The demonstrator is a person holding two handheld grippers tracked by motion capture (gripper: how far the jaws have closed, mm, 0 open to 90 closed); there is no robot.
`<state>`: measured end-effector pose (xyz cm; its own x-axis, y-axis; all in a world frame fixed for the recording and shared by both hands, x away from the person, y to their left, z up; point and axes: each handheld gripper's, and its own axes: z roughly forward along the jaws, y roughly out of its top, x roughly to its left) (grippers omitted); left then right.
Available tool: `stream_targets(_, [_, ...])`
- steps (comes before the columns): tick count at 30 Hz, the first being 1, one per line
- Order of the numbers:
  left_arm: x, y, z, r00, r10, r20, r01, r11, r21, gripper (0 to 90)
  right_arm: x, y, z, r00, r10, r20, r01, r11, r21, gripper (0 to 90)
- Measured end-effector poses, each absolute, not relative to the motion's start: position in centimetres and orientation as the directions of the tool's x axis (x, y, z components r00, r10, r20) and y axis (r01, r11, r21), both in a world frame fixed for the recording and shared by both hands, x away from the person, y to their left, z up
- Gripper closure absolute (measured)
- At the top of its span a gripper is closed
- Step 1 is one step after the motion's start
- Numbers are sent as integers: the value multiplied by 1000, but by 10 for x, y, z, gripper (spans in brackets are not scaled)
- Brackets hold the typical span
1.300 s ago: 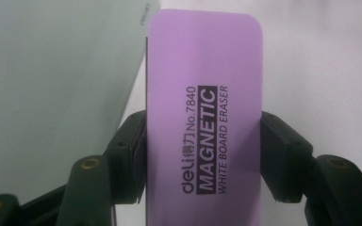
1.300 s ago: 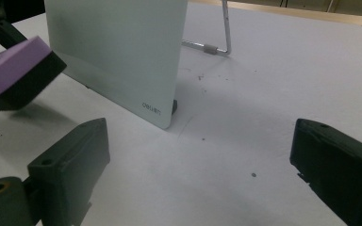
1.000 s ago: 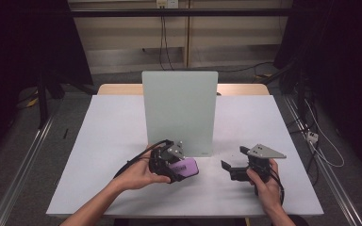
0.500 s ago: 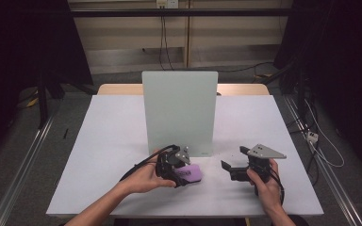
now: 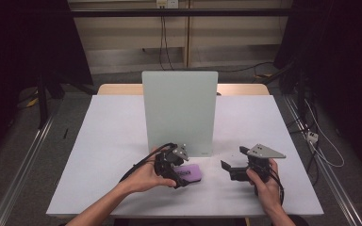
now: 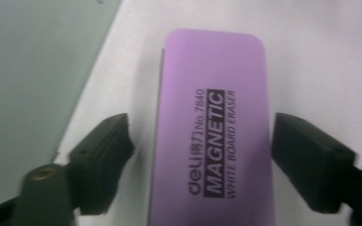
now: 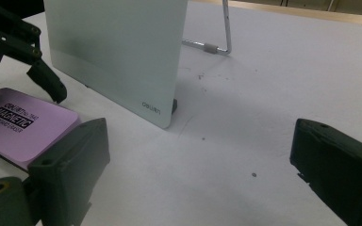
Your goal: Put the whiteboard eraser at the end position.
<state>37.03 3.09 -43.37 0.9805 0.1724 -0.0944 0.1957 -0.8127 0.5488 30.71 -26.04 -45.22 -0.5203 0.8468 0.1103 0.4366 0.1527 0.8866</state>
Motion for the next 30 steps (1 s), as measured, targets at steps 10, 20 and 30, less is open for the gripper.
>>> stream_targets(10, [379,48,-419,961,254,-109,265,-740,619,74,308,-261,-453,-519,848,108,437,155,886,55])
stream_targets(20, [377,71,-409,930,359,-82,313,-653,690,68,307,-260,-452,-516,849,112,441,151,885,55])
stream_targets(30, [373,107,-413,866,498,-44,368,-575,730,66,305,-261,-453,-513,851,115,444,149,884,54])
